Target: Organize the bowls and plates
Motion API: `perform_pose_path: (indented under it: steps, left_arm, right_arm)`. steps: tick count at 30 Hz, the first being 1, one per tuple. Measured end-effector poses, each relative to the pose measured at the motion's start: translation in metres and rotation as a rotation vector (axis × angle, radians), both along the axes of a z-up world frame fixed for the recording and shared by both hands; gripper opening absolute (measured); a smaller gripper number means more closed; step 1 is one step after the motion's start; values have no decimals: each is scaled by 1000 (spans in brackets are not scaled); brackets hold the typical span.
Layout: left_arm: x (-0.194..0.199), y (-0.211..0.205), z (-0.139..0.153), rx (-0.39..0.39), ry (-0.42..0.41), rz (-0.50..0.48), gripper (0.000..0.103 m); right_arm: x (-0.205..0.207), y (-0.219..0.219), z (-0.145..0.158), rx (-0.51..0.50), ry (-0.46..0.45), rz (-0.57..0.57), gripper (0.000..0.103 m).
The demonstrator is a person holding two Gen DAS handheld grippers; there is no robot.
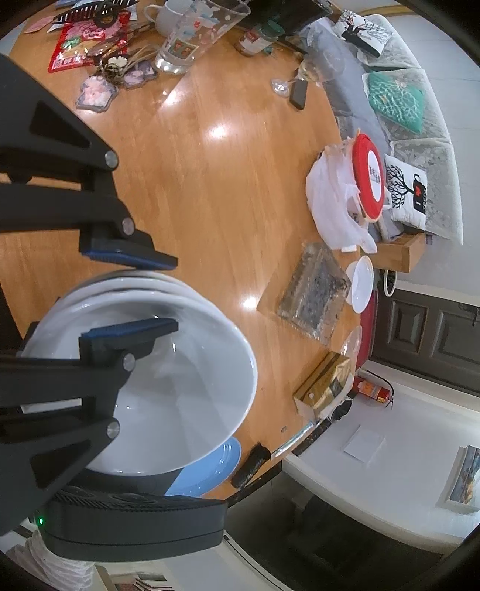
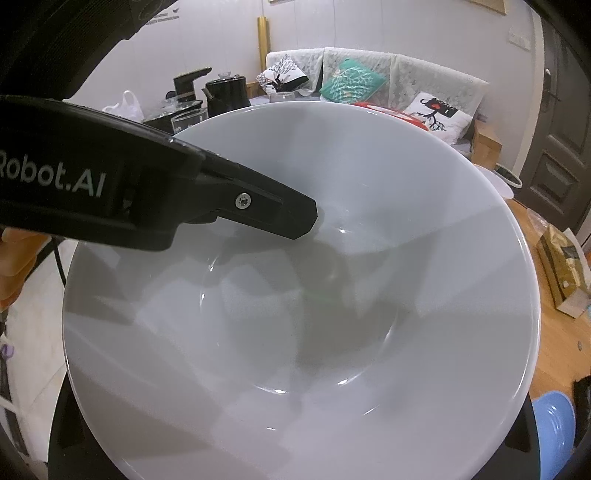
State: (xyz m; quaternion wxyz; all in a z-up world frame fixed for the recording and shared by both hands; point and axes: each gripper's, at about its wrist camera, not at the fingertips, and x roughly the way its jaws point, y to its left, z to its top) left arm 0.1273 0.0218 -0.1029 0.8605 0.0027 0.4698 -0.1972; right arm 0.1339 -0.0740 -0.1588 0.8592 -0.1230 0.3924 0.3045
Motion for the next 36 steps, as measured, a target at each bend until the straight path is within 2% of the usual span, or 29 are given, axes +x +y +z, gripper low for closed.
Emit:
perform_pose_path:
  steps: [12, 34, 36]
  left_arm:
    - [-16, -47, 8, 7, -8, -35, 23]
    - [-15, -151, 6, 26, 6, -158, 23]
    - [-14, -159, 5, 27, 5, -166, 23]
  right_arm:
    - [-14, -40, 3, 12, -5, -39, 101]
    - [-9, -134, 0, 26, 15, -154, 101]
    - [-19, -143, 0, 29, 15, -161, 101]
